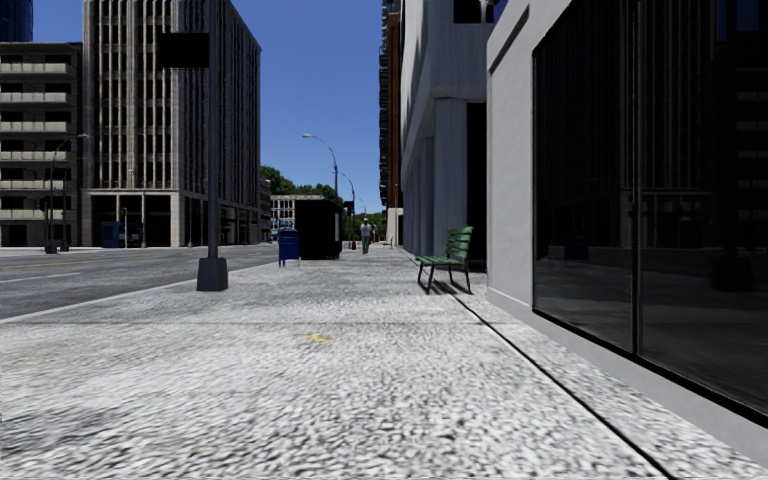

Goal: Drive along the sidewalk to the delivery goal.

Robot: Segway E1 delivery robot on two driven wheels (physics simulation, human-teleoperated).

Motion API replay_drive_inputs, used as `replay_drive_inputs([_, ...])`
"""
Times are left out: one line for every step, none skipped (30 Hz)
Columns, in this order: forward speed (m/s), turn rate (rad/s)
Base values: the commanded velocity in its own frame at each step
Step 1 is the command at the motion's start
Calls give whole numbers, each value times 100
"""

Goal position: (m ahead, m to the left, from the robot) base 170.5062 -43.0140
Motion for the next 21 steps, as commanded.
replay_drive_inputs([200, 0])
replay_drive_inputs([200, 0])
replay_drive_inputs([200, 0])
replay_drive_inputs([200, 0])
replay_drive_inputs([200, 0])
replay_drive_inputs([200, 0])
replay_drive_inputs([200, 0])
replay_drive_inputs([200, 0])
replay_drive_inputs([200, 0])
replay_drive_inputs([200, 0])
replay_drive_inputs([200, 0])
replay_drive_inputs([200, 0])
replay_drive_inputs([200, 0])
replay_drive_inputs([200, 0])
replay_drive_inputs([200, 0])
replay_drive_inputs([200, 0])
replay_drive_inputs([200, 0])
replay_drive_inputs([200, 0])
replay_drive_inputs([200, 0])
replay_drive_inputs([200, 0])
replay_drive_inputs([200, 0])
